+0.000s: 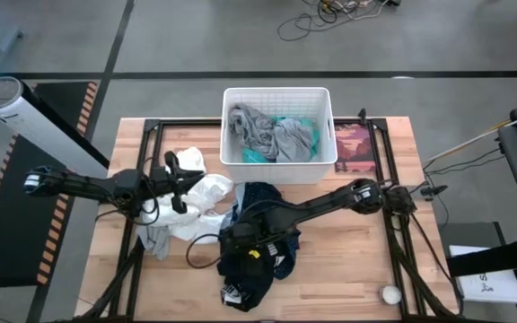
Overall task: Sort clothes
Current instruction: Put the black striped sock into the laundry bin
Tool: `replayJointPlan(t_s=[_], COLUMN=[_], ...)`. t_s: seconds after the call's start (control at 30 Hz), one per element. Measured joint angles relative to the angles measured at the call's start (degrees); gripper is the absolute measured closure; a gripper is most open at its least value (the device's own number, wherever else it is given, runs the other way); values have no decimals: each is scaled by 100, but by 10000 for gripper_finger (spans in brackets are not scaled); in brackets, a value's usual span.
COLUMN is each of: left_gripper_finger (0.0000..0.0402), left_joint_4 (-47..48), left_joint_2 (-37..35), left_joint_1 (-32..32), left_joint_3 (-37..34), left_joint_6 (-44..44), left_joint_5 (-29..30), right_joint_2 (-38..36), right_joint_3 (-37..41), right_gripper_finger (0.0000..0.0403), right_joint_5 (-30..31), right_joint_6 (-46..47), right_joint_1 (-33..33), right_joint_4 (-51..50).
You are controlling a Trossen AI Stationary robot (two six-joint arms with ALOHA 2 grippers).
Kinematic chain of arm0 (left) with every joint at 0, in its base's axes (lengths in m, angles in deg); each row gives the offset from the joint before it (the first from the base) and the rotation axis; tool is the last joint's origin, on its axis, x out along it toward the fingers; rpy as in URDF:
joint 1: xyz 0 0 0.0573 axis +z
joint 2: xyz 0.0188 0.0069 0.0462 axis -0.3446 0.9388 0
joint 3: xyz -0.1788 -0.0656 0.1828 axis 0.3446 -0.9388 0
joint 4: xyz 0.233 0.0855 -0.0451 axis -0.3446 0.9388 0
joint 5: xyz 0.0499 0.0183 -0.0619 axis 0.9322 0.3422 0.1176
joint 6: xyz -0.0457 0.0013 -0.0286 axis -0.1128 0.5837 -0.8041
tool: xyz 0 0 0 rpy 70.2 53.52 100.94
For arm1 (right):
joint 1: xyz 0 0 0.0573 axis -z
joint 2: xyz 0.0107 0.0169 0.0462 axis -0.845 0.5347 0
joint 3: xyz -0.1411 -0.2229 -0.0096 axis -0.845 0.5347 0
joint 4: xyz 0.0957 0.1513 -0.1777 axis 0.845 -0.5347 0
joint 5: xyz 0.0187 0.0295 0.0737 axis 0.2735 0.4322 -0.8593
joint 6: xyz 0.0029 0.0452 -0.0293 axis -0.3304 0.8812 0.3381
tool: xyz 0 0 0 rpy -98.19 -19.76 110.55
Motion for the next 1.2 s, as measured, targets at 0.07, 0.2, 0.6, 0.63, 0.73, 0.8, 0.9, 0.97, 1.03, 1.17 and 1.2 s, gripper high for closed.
replayJointPlan(t_s=[0.07,0.2,0.6,0.63,0.73,0.8,0.9,0.97,1.03,1.17,1.2], left_gripper_finger=[364,364,364,364,364,364,364,364,364,364,364], left_joint_4=[2,1,-133,-163,-258,-299,-351,-447,-537,-721,-728], left_joint_2=[33,106,255,254,286,311,348,381,410,502,516], left_joint_1=[0,0,0,0,0,1,2,2,0,0,2], left_joint_3=[0,0,2,2,7,6,4,4,5,4,4], left_joint_6=[-114,-291,-349,-312,-211,-199,-57,21,91,139,184], left_joint_5=[0,0,0,0,-2,-2,-2,-2,-1,-2,-2], right_joint_2=[-38,-224,-1254,-1374,-1720,-1953,-2233,-2344,-2422,-2456,-2452], right_joint_3=[-87,-398,-1379,-1379,-1379,-1379,-1386,-1386,-1384,-1381,-1379], right_gripper_finger=[297,387,397,397,398,398,398,399,399,395,389], right_joint_5=[2,55,1888,2156,3137,3800,4473,4597,4590,4555,4529], right_joint_6=[-132,-441,-1162,-1145,-1174,-1273,-1366,-1360,-1361,-1311,-1291], right_joint_1=[0,-2,67,108,212,293,497,709,946,1440,1556], right_joint_4=[-142,-345,-1406,-1466,-1463,-1460,-1437,-1457,-1507,-1562,-1588])
